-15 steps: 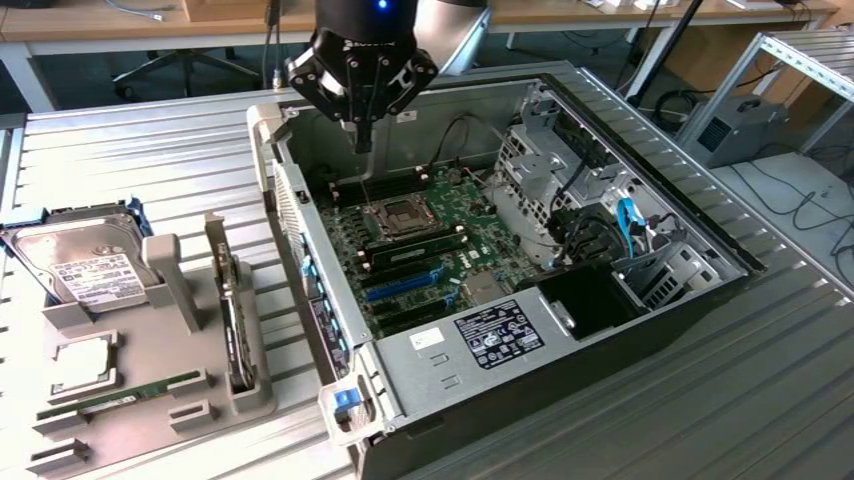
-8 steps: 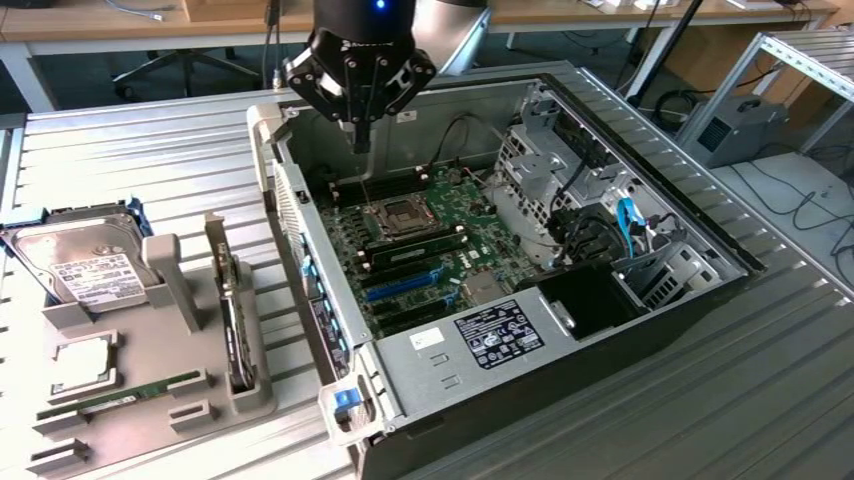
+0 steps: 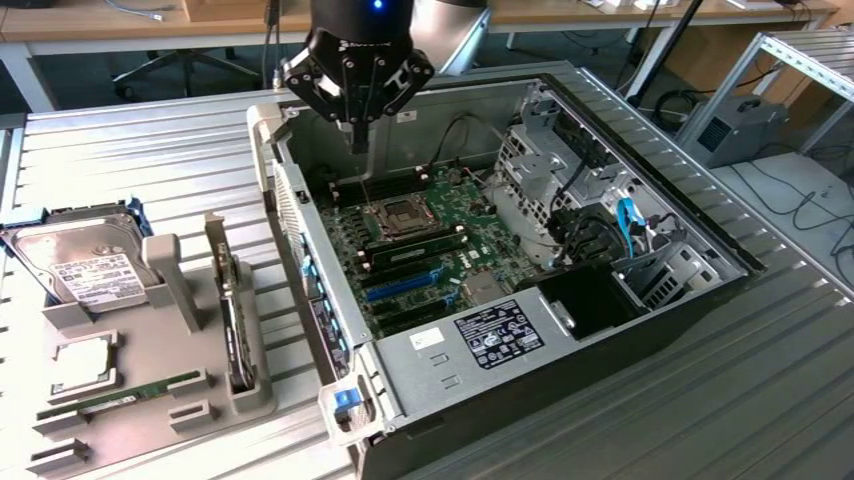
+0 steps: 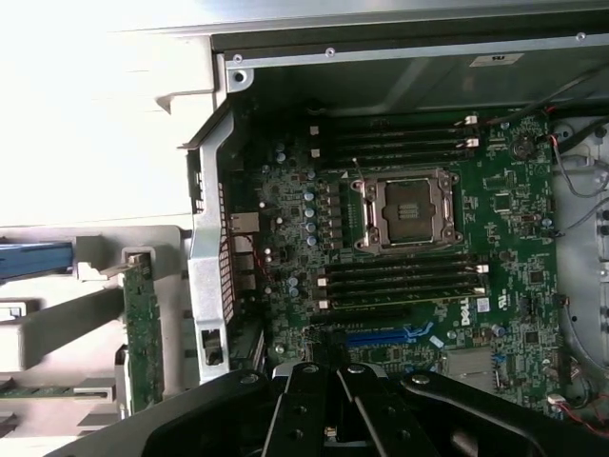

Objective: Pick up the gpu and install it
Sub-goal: 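Reach for the gpu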

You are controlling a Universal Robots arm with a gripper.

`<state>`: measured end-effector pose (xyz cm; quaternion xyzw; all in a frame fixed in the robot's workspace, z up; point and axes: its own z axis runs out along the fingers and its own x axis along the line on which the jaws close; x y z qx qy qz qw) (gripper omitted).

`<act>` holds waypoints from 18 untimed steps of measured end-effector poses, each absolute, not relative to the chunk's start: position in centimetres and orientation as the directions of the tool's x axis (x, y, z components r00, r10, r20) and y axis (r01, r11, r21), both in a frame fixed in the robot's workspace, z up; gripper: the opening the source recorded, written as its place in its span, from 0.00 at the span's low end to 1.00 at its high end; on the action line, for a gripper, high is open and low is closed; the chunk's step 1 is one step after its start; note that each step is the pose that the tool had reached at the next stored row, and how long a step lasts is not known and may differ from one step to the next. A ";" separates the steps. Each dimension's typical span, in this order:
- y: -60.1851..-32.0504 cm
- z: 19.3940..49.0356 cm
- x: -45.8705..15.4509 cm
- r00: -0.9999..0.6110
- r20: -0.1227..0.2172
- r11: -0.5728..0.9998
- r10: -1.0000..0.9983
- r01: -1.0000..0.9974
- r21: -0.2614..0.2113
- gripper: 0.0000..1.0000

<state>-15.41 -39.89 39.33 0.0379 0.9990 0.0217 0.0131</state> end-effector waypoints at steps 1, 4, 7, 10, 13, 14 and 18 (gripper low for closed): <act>-39.9 39.3 -15.4 -0.997 -0.024 0.996 0.076 0.075 0.044 0.11; -39.9 39.3 -15.5 -0.997 -0.024 0.996 0.076 0.075 0.044 0.11; -39.9 39.3 -15.6 -0.997 -0.024 0.996 0.076 0.075 0.044 0.11; -39.9 39.3 -15.6 -0.997 -0.024 0.996 0.076 0.075 0.044 0.11; -39.9 39.3 -15.7 -0.997 -0.025 0.996 0.076 0.075 0.044 0.11; -39.9 39.3 -15.7 -0.997 -0.024 0.996 0.076 0.075 0.044 0.11; -39.9 39.3 -16.0 -0.997 -0.025 0.996 0.076 0.075 0.044 0.11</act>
